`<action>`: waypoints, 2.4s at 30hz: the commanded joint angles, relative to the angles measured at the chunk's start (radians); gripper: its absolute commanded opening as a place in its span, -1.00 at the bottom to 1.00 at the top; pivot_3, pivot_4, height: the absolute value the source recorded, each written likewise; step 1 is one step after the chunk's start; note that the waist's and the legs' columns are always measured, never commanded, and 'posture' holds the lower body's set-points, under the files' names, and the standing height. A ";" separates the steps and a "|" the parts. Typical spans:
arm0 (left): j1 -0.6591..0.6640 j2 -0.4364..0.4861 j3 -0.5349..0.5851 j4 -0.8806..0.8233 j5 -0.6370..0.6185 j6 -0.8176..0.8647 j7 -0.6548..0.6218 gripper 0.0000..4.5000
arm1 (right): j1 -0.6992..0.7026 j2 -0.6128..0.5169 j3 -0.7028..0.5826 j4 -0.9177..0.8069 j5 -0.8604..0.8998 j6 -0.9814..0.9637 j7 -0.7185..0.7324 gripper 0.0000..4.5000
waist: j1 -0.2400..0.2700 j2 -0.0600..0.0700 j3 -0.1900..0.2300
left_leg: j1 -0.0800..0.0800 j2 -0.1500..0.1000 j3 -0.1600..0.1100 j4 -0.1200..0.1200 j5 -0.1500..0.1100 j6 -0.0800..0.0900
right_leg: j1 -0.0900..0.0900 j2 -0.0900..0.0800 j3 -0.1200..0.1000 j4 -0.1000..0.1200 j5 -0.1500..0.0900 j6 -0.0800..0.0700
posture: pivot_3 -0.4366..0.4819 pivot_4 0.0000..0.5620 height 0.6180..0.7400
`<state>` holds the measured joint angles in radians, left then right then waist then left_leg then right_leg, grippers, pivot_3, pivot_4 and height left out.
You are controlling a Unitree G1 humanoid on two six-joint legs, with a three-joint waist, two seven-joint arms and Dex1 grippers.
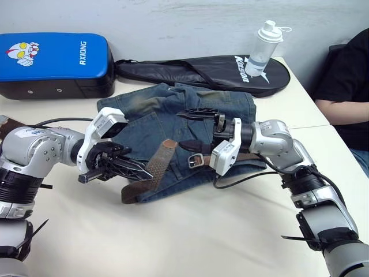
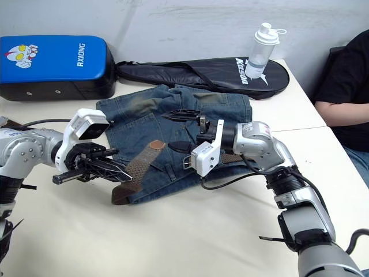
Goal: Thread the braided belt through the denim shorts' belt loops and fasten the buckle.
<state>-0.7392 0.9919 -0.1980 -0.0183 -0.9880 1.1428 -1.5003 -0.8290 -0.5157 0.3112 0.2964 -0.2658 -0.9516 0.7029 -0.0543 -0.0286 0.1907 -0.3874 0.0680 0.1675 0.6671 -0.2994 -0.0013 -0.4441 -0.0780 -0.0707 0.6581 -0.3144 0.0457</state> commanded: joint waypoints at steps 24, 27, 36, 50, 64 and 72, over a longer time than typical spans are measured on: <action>0.025 -0.086 0.176 0.036 0.139 -0.093 0.223 0.06 | -0.017 0.012 0.021 0.019 0.055 0.120 0.019 -1.00 | 0.001 0.000 0.000 | 0.000 0.000 0.000 0.001 0.000 0.001 | 0.000 0.000 0.000 0.001 0.000 0.000 | -0.05 -0.47 1.00; 0.126 -0.097 0.349 -0.068 0.218 -0.209 0.422 0.51 | 0.007 0.043 -0.017 0.028 0.071 0.460 0.004 -1.00 | 0.001 0.000 0.000 | 0.000 0.000 0.000 0.001 0.000 0.001 | 0.000 0.000 0.000 0.002 0.000 0.000 | -0.05 -0.47 1.00; 0.280 -0.239 0.271 -0.485 0.600 -0.461 0.880 0.95 | 0.024 0.110 -0.020 -0.129 0.078 0.949 0.039 -1.00 | 0.003 0.000 0.000 | 0.001 -0.001 -0.001 0.001 0.000 0.001 | 0.000 -0.002 0.002 0.003 0.000 0.000 | -0.05 -0.47 1.00; 0.101 -0.340 -0.119 -0.264 1.064 -0.775 1.024 0.71 | 0.049 0.088 0.021 -0.268 0.038 1.082 0.100 -1.00 | 0.023 0.000 0.000 | 0.002 -0.001 0.001 0.001 0.000 0.001 | 0.000 -0.001 0.003 0.003 0.001 0.001 | -0.05 -0.47 1.00; 0.141 -0.345 0.002 -0.153 0.977 -0.925 0.924 -1.00 | 0.126 0.070 -0.136 -0.335 0.258 1.181 0.177 -0.23 | 0.025 0.000 0.000 | 0.002 -0.001 0.003 0.001 0.000 0.002 | -0.001 -0.001 0.003 0.003 0.001 0.001 | -0.05 -0.47 1.00; 0.233 -0.391 0.185 -0.122 0.655 -0.977 0.716 -1.00 | 0.154 0.081 -0.249 -0.348 0.494 1.173 0.300 0.47 | 0.026 -0.001 0.000 | 0.001 -0.001 0.003 0.001 0.000 0.003 | -0.001 -0.001 0.003 0.003 0.001 0.002 | -0.05 -0.47 1.00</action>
<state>-0.5762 0.6417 -0.1834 -0.1427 -0.0361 0.2228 -0.5970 -0.6889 -0.4600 0.1671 -0.0024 0.0131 0.2330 0.9034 -0.0283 -0.0291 0.1904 -0.3859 0.0669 0.1705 0.6686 -0.2991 0.0018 -0.4446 -0.0793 -0.0680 0.6612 -0.3129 0.0474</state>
